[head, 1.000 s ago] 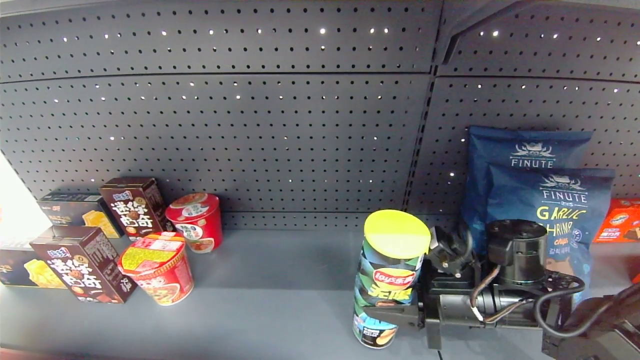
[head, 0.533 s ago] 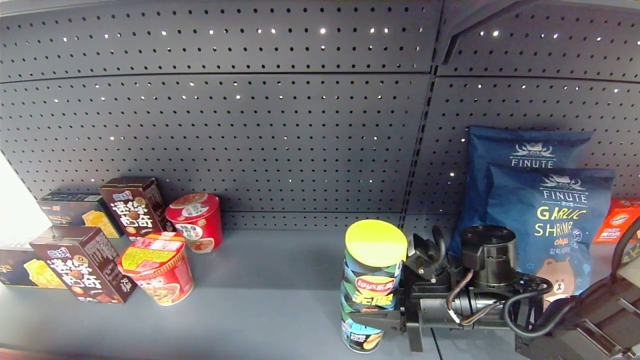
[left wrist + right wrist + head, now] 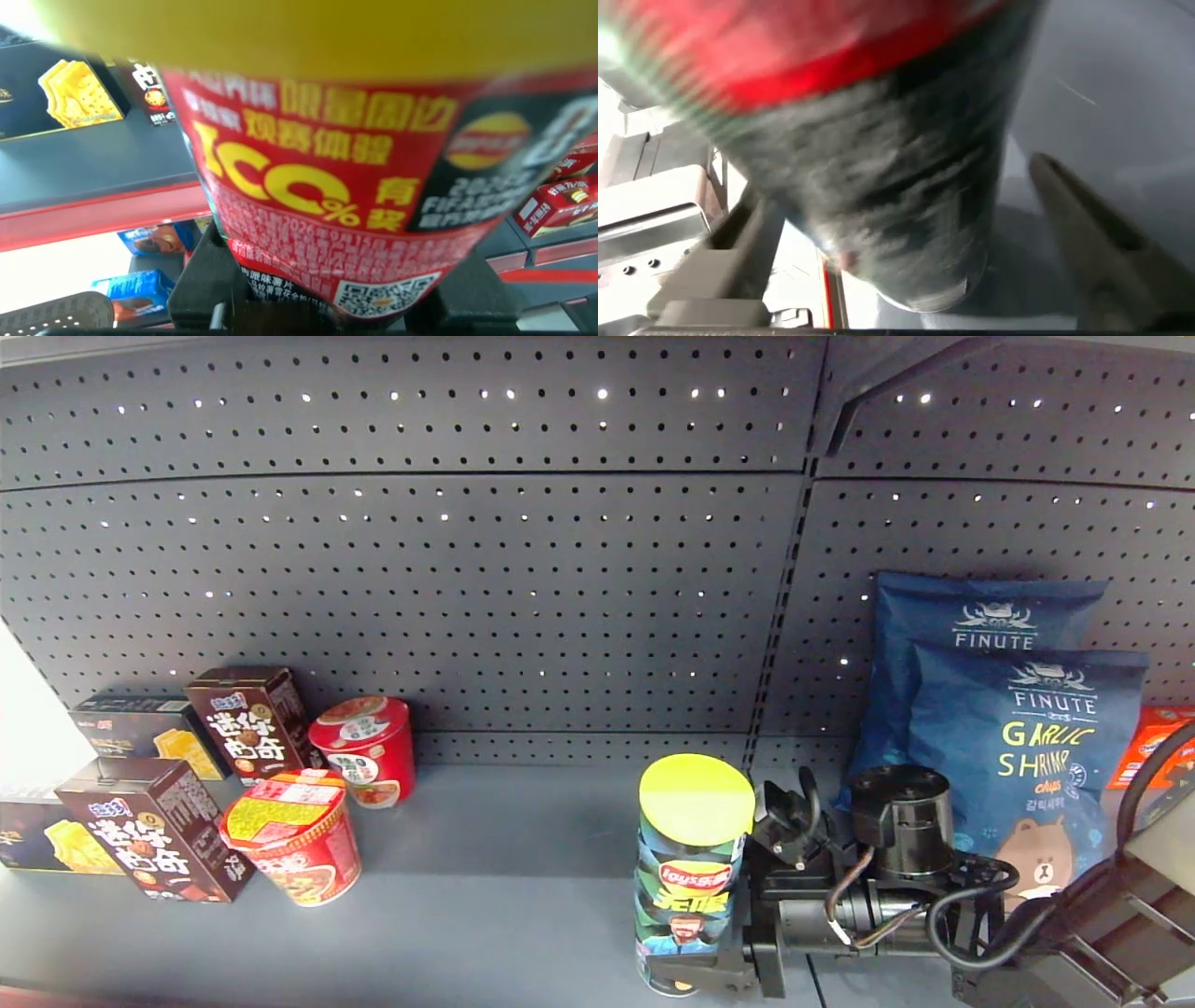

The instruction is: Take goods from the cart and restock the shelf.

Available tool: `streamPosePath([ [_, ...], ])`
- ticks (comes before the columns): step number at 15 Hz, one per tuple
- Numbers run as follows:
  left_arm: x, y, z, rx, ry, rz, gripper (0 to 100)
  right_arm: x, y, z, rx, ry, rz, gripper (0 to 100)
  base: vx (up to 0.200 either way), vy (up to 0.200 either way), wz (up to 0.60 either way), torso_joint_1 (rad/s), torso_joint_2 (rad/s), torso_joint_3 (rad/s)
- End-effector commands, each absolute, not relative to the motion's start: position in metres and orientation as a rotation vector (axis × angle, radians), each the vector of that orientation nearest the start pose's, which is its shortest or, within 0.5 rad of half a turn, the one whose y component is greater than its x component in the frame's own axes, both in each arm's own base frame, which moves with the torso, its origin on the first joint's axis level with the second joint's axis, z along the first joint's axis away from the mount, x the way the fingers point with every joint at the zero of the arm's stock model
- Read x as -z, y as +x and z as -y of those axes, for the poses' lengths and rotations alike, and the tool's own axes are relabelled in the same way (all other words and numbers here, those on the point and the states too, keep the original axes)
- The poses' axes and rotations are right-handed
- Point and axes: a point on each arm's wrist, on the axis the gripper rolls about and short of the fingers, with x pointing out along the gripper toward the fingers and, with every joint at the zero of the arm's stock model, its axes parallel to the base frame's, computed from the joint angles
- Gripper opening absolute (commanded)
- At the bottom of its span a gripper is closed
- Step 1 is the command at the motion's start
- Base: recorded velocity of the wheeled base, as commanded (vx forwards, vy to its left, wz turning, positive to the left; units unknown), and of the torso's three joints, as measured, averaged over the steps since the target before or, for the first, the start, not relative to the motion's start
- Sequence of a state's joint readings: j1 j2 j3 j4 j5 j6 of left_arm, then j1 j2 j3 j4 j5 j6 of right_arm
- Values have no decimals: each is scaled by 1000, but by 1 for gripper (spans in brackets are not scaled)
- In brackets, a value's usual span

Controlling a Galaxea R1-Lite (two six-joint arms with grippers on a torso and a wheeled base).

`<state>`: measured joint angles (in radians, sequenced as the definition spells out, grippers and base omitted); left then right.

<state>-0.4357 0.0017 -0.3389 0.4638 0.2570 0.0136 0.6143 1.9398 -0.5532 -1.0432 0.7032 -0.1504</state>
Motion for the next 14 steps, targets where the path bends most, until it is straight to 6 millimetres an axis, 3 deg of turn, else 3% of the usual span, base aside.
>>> streamPosePath([
  [1, -117, -51, -30, 179, 56, -116, 0, -96, 235, -181, -1318, -111, -256, 100, 0, 0, 0, 0, 0, 0],
  [5, -118, -52, -30, 179, 54, -110, 0, -105, 206, -147, -1273, -107, -265, 100, 0, 0, 0, 0, 0, 0],
  [9, -124, -55, -32, 178, 46, -87, 0, -119, 152, -101, -1209, -106, -222, 100, 0, 0, 0, 0, 0, 0],
  [10, -125, -55, -32, 180, 46, -84, 0, -129, 136, -84, -1114, -118, -153, 100, 0, 0, 0, 0, 0, 0],
  [12, -127, -55, -32, 186, 49, -70, 0, -143, 119, -70, -899, -146, -76, 100, 0, 0, 0, 0, 0, 0],
  [14, -146, -63, -37, 219, 65, 6, 0, -152, 93, -53, -647, -168, -64, 100, 0, 0, 0, 0, 0, 0],
])
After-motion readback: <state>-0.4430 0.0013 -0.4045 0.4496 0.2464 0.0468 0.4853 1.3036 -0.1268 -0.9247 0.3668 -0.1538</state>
